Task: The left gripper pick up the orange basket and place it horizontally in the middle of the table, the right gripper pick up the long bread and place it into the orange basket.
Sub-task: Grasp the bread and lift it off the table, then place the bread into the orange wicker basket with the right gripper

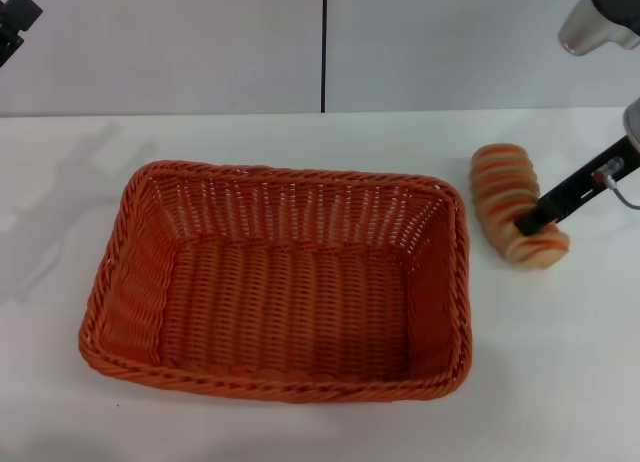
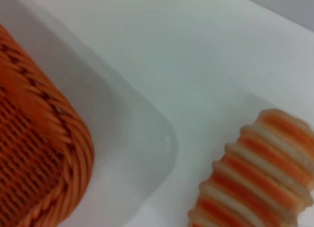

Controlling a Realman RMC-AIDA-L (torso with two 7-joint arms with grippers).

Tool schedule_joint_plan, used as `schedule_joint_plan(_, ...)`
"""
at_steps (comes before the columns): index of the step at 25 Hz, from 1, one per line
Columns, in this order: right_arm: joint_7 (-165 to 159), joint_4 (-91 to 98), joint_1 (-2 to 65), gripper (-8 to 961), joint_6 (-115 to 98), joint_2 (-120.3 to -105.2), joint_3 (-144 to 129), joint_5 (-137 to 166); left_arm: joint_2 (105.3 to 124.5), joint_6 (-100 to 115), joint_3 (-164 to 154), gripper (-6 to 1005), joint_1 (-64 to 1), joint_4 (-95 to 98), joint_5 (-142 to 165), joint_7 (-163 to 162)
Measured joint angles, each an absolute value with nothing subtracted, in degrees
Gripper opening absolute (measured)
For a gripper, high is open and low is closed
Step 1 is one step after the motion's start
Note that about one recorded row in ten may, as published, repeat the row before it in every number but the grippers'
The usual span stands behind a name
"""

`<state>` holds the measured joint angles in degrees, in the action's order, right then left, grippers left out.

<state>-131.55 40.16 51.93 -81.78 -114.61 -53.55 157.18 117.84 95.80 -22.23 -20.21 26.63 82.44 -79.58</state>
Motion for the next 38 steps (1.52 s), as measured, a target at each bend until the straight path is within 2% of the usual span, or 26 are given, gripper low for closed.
schedule_joint_plan(10,-131.6,51.9,45.7,234,-83.6,-114.02,-46.3,148.6,117.80,95.8,-22.1,814,-20.2,26.7,82.4,-80.1)
schedule_joint_plan(16,-129.4,66.3,37.9,223,-85.0,-114.63,-47.1,127.5,117.71,95.8,-22.1,814,-20.0,26.7,82.4,-80.2)
schedule_joint_plan(19,-124.9,68.1,36.5,213,-89.5,-114.74,-47.7,115.8,117.68,95.6,-22.0,814,-20.2,26.7,82.4,-80.2)
schedule_joint_plan(26,-117.8,64.0,39.4,198,-99.2,-116.06,-53.8,103.1,117.73,95.4,-21.9,814,-20.3,26.6,82.1,-80.2)
schedule_joint_plan(38,-118.0,53.8,47.0,183,-98.5,-117.38,-64.5,113.3,117.86,95.2,-22.1,814,-20.5,26.2,81.9,-79.8)
